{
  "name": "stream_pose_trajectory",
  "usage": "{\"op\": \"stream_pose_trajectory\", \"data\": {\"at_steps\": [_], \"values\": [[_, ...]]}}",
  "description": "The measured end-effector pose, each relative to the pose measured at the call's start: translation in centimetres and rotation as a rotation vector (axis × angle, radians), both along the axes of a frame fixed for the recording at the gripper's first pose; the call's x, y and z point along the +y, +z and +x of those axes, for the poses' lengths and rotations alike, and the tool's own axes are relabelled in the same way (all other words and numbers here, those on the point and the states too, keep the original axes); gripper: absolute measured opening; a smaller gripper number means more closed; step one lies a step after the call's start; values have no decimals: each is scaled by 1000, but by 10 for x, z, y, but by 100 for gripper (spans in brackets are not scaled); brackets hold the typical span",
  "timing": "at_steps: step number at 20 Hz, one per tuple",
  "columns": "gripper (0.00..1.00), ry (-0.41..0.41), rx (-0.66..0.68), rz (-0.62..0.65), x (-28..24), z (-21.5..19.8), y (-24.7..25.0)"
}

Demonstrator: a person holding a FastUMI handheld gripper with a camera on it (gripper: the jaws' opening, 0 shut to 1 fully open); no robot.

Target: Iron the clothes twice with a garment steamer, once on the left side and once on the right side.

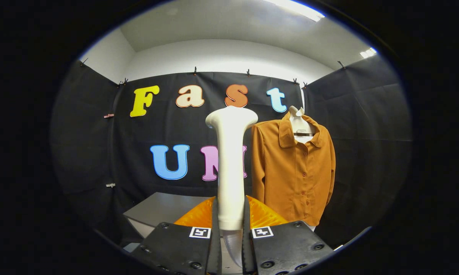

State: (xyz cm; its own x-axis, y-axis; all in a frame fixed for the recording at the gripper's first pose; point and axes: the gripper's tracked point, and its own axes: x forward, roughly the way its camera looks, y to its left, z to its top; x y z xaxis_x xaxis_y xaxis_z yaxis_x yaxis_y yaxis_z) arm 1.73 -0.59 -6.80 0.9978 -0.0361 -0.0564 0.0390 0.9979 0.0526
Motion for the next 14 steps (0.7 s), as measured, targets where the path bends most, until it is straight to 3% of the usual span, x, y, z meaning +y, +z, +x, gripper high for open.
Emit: {"op": "stream_pose_trajectory", "data": {"at_steps": [14], "values": [[24,2,-1,-2,5,2,-2]]}}
